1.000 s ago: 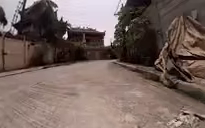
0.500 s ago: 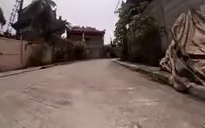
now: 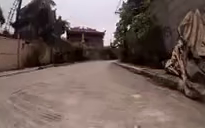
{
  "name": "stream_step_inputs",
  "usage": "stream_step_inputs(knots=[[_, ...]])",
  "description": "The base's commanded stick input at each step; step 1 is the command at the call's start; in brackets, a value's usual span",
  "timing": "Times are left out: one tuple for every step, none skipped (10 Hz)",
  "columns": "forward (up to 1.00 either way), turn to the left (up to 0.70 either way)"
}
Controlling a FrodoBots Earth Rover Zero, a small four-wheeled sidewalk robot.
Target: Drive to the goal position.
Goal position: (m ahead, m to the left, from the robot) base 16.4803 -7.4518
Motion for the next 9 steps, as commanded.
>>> stream_step_inputs(knots=[[0.70,0.00],[0.70,0.00],[0.70,0.00],[0.70,0.00],[0.70,0.00],[0.70,0.00],[0.70,0.00],[0.70,0.00],[0.70,0.00]])
